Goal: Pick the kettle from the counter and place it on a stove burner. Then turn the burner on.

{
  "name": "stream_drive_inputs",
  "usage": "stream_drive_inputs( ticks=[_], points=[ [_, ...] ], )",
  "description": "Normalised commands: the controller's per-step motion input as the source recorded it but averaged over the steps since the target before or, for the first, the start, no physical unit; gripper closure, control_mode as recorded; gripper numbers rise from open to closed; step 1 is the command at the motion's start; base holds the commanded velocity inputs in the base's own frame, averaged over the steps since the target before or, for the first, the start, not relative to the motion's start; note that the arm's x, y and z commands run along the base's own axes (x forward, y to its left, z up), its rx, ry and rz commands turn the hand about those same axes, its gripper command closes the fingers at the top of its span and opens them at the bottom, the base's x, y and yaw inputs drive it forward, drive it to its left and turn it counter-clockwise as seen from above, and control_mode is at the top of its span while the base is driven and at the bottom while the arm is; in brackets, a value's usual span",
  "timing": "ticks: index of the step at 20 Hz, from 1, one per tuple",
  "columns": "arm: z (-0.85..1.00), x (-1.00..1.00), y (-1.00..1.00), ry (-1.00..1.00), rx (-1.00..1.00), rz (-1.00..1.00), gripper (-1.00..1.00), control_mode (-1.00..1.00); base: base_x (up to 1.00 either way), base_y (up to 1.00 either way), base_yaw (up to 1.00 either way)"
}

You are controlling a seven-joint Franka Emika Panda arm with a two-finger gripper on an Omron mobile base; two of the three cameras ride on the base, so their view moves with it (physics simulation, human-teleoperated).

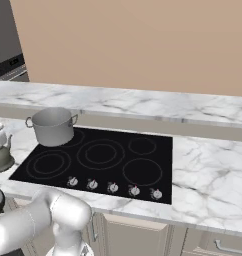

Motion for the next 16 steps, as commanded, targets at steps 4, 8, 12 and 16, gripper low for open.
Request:
stream_drive_inputs(
  ticks=[4, 8, 12, 16],
  points=[
    [0.00, -0.05, -0.52, -0.03, 0.00, -0.03, 1.00, -1.00, 0.00, 0.00, 0.00],
    [0.03, 0.00, -0.52, -0.05, 0.00, -0.05, 1.00, -1.00, 0.00, 0.00, 0.00],
    [0.00, 0.02, -0.31, -0.06, 0.00, -0.04, 1.00, -1.00, 0.00, 0.00, 0.00],
    [0.00, 0.03, -0.24, -0.05, 0.00, -0.04, 1.00, -1.00, 0.00, 0.00, 0.00]
  ],
)
